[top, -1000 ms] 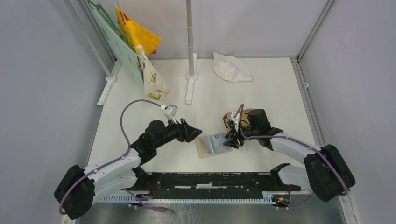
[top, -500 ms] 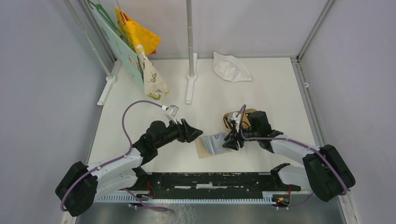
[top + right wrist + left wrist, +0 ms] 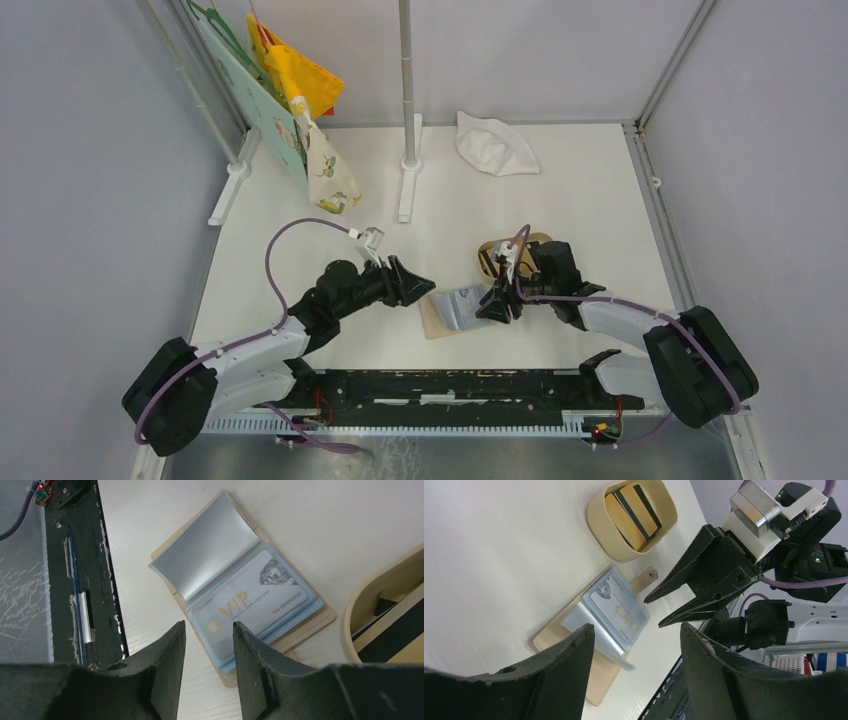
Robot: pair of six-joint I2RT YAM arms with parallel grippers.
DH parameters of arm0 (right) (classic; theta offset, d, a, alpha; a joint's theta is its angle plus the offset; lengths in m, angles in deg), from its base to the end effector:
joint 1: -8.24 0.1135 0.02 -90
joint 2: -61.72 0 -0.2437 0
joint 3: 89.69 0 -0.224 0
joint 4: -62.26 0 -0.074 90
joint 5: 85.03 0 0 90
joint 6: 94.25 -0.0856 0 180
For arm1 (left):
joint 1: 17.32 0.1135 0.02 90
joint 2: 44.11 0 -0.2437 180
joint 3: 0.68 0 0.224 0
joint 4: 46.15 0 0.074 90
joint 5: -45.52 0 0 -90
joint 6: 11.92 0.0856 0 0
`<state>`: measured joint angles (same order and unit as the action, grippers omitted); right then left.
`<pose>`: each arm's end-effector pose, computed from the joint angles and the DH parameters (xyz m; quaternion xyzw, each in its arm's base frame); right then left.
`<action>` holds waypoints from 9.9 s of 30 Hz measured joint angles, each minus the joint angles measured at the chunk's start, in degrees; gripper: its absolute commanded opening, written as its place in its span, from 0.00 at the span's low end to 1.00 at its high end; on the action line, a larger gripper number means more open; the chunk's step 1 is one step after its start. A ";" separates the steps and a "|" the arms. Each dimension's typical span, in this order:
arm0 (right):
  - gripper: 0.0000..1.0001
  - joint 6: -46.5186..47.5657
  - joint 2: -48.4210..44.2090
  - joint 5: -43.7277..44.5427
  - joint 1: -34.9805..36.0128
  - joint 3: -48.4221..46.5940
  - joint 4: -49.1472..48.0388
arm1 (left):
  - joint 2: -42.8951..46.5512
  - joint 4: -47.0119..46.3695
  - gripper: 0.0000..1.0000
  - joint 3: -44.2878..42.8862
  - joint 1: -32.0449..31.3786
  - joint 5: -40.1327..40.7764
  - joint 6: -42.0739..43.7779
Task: Put the credit cards into the card holder
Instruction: Turn over the card slot in the card holder.
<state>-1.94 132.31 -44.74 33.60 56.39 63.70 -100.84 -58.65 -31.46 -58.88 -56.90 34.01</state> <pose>0.1712 0.1534 0.1297 -0.3737 0.7483 0.4497 0.3135 0.1681 -0.1737 0.1826 0.0499 0.7817 -0.4808 0.3940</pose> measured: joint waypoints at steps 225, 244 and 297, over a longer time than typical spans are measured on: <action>0.51 -29.57 14.86 -8.61 -2.27 -2.12 -15.54 | -39.34 -10.54 0.20 -11.47 -9.49 -0.87 -2.12; 0.51 -30.56 16.55 -11.58 0.17 -2.12 -17.20 | -41.16 -22.73 0.44 -6.60 -6.23 -7.26 -7.56; 0.55 20.04 14.67 -13.55 4.33 -17.79 22.12 | -20.87 -8.92 0.38 0.87 -0.87 0.37 -6.32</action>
<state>18.10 146.98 -58.30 37.93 38.60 85.82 -121.71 -67.57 -30.58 -59.75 -56.53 27.69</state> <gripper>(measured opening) 0.546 0.372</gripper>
